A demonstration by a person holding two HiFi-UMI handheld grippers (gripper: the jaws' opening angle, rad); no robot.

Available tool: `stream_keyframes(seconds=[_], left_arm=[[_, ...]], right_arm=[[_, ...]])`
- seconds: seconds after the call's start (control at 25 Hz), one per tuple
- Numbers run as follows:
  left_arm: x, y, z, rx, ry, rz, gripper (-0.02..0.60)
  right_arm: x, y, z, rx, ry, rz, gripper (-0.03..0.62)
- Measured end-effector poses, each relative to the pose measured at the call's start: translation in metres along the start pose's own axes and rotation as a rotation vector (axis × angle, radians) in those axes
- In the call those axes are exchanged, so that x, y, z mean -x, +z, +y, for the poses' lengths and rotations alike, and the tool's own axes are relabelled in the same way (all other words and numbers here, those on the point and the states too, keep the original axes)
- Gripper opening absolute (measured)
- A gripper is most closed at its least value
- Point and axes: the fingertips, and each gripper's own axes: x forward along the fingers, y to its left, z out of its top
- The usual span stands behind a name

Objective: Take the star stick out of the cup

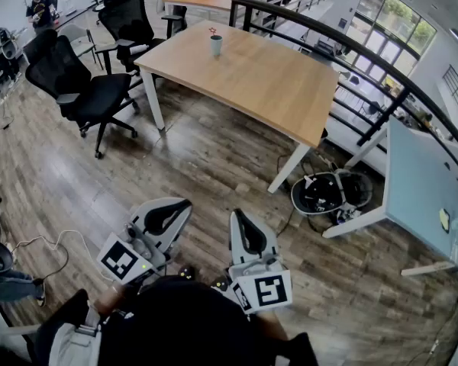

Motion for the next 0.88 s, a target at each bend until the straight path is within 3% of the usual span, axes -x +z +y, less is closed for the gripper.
stream_keyframes(seconds=[0.56, 0.76, 0.88], left_arm=[[-0.033, -0.017, -0.039, -0.011, -0.014, 0.039, 0.023], [-0.055, -0.034, -0.062, -0.012, -0.085, 0.074, 0.023], [-0.074, -0.028, -0.066, 0.019, -0.129, 0.026, 0.022]], right_arm=[[0.031, -0.003, -0.051, -0.009, -0.038, -0.024, 0.025], [0.050, -0.008, -0.075, -0.032, -0.087, -0.030, 0.025], [0.054, -0.008, -0.089, -0.016, -0.122, -0.030, 0.025]])
